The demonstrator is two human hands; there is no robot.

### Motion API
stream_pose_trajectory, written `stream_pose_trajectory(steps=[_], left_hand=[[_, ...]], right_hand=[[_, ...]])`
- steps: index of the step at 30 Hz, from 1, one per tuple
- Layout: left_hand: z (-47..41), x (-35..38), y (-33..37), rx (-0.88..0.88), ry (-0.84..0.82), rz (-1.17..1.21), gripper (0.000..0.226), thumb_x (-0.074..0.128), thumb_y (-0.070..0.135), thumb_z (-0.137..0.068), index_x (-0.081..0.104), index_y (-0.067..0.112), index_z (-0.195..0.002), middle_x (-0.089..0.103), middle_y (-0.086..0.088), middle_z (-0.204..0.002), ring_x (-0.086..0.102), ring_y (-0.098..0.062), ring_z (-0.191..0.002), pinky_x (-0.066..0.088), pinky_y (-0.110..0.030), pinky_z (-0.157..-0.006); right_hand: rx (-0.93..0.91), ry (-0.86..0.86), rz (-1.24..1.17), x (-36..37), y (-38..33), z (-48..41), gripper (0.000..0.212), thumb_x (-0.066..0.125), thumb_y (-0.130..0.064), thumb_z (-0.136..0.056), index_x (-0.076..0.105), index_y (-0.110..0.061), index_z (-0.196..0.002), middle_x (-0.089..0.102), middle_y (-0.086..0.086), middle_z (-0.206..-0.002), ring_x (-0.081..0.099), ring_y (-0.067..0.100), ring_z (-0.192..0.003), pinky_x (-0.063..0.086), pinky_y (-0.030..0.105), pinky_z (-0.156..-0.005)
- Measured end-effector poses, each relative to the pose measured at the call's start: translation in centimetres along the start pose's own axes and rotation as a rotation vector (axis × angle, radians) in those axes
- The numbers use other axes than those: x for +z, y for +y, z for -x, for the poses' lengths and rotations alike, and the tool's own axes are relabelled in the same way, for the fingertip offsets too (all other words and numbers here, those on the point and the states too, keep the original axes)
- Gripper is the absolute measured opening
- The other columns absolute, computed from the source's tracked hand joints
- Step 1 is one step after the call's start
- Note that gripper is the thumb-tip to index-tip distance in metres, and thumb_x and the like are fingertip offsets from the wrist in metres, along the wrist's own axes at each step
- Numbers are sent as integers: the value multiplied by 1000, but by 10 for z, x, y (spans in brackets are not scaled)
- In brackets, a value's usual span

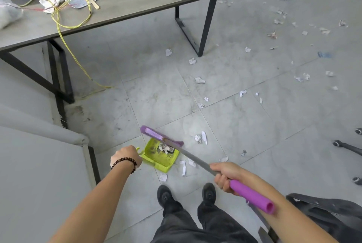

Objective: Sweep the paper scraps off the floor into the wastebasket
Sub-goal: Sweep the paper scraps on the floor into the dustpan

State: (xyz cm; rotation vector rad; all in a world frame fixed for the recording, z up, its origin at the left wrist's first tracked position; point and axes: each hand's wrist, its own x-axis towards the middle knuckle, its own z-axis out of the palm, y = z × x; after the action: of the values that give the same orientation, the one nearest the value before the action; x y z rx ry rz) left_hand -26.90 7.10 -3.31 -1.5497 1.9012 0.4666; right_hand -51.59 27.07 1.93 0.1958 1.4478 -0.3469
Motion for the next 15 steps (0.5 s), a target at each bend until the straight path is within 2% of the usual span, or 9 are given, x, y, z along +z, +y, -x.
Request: stream_pose_trajectory(steps=[1, 2, 3, 5, 7, 9, 11, 13, 15], left_hand=[[5, 3, 0, -8, 2, 2, 27, 47, 11, -79, 62, 18, -101, 59, 0, -85, 57, -24, -81, 50, -31, -70], [11, 7, 0, -20, 7, 10, 29, 47, 12, -78, 63, 19, -102, 61, -1, -88, 58, -24, -82, 51, -31, -72], [18, 13, -1, -33, 14, 21, 31, 47, 13, -78, 64, 20, -103, 63, 0, -90, 60, -24, -84, 52, -31, -73], [35, 27, -6, -64, 30, 54, 31, 46, 16, -79, 64, 24, -103, 65, 1, -91, 63, -25, -86, 54, -31, -75], [57, 44, -12, -112, 41, 112, 27, 45, 20, -83, 64, 29, -100, 63, 3, -84, 64, -24, -83, 54, -30, -74], [80, 61, -21, -178, 54, 176, 22, 45, 29, -88, 64, 34, -98, 62, 5, -78, 63, -22, -77, 53, -28, -70], [103, 77, -30, -245, 58, 234, 22, 43, 40, -91, 64, 36, -96, 62, 6, -76, 63, -20, -73, 53, -28, -69], [125, 92, -39, -292, 56, 270, 23, 41, 46, -93, 62, 38, -95, 63, 6, -77, 63, -21, -73, 53, -28, -70], [143, 105, -51, -314, 61, 277, 19, 44, 43, -91, 63, 40, -95, 64, 6, -74, 62, -19, -69, 51, -26, -64]], right_hand=[[-21, -4, -9, -4, -1, 7, 16, 45, -35, -102, 49, -22, -110, 34, -6, -43, 31, 1, -27, 25, 12, -25], [-46, 0, -3, -5, -1, 12, 20, 44, -35, -103, 46, -24, -119, 34, -6, -44, 31, 1, -27, 25, 12, -25], [-84, 3, -18, -9, -1, 8, 33, 42, -35, -103, 42, -25, -135, 34, -6, -45, 30, 0, -27, 24, 12, -26], [-155, 22, 52, -9, -5, 3, 43, 40, -32, -103, 39, -25, -146, 34, -5, -50, 30, 0, -29, 24, 11, -28], [-238, 54, 173, -8, -6, -13, 39, 38, -27, -102, 45, -25, -140, 35, -1, -56, 33, 3, -31, 28, 12, -31], [-329, 107, 335, -8, -7, -33, 40, 41, -22, -95, 47, -13, -134, 41, 4, -58, 40, 12, -36, 35, 21, -37], [-368, 127, 444, -10, -7, -50, 37, 42, -18, -84, 51, -11, -119, 48, 11, -64, 45, 19, -41, 41, 30, -48], [-380, 122, 505, -13, -8, -64, 33, 41, -12, -81, 53, -9, -112, 51, 15, -73, 47, 22, -46, 44, 32, -51], [-351, 128, 503, -15, -7, -75, 29, 42, -4, -82, 53, -6, -108, 53, 14, -67, 48, 22, -47, 44, 29, -50]])
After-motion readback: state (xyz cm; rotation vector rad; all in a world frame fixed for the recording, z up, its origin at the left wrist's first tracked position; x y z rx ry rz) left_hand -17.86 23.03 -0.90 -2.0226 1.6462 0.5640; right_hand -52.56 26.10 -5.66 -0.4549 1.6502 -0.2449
